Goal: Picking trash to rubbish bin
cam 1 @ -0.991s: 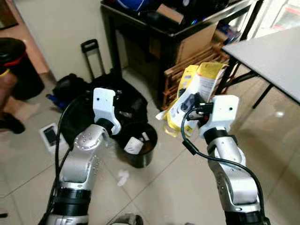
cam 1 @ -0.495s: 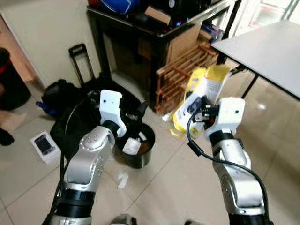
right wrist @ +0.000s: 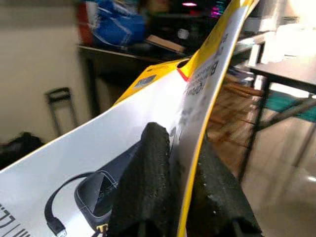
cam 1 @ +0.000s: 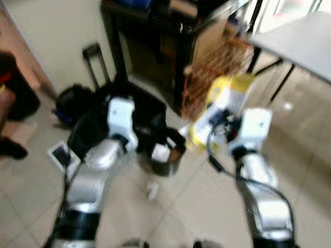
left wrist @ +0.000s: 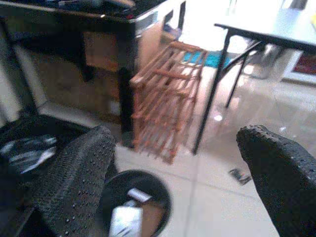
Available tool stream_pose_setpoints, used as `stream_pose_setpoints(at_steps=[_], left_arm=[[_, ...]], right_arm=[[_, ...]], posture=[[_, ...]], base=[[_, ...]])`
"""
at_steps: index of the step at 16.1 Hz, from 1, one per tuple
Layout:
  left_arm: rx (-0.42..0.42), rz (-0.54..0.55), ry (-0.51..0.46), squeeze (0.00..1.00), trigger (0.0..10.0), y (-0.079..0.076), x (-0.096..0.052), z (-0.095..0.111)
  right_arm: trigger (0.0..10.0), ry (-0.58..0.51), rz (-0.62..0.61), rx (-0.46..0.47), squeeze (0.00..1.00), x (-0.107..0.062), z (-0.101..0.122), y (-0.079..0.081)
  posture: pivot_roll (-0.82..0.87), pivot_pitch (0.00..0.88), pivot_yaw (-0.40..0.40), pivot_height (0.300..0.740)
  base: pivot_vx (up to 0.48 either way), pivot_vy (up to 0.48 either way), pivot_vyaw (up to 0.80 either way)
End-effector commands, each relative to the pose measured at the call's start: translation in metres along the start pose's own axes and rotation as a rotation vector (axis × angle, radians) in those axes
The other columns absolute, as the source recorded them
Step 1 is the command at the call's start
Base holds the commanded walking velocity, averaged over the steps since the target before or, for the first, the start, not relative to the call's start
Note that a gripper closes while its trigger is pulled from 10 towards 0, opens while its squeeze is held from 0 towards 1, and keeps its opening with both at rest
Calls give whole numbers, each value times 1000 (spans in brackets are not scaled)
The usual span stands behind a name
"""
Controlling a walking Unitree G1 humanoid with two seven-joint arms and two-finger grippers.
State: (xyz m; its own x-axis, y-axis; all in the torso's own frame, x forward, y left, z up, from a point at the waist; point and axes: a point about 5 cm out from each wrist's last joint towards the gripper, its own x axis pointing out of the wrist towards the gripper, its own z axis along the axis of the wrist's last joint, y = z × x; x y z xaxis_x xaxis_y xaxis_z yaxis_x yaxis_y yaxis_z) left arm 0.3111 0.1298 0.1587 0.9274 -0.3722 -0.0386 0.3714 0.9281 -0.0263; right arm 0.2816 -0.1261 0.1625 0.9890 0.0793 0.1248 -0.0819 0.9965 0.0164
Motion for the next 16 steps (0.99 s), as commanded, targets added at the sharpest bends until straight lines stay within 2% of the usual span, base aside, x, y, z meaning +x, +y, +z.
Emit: stream_pose_setpoints(at_steps=[1,4,16], left_arm=[[3,-20,-9,0,10000,-4,0,2],[2,-34,-10,0,10000,-5,0,2],[9,-24,-1,0,10000,-4,0,0]], right_arm=[[10000,-23,-7,-8,0,0,6,-3],[10000,-23,-7,-11,0,0,6,-4],[10000,-25,-3,-10,0,0,6,-2]], posture=[[8,113,50,740],[5,113,48,740],[13,114,51,740]], base=[[0,0,0],[85,0,0],[454,0,0]])
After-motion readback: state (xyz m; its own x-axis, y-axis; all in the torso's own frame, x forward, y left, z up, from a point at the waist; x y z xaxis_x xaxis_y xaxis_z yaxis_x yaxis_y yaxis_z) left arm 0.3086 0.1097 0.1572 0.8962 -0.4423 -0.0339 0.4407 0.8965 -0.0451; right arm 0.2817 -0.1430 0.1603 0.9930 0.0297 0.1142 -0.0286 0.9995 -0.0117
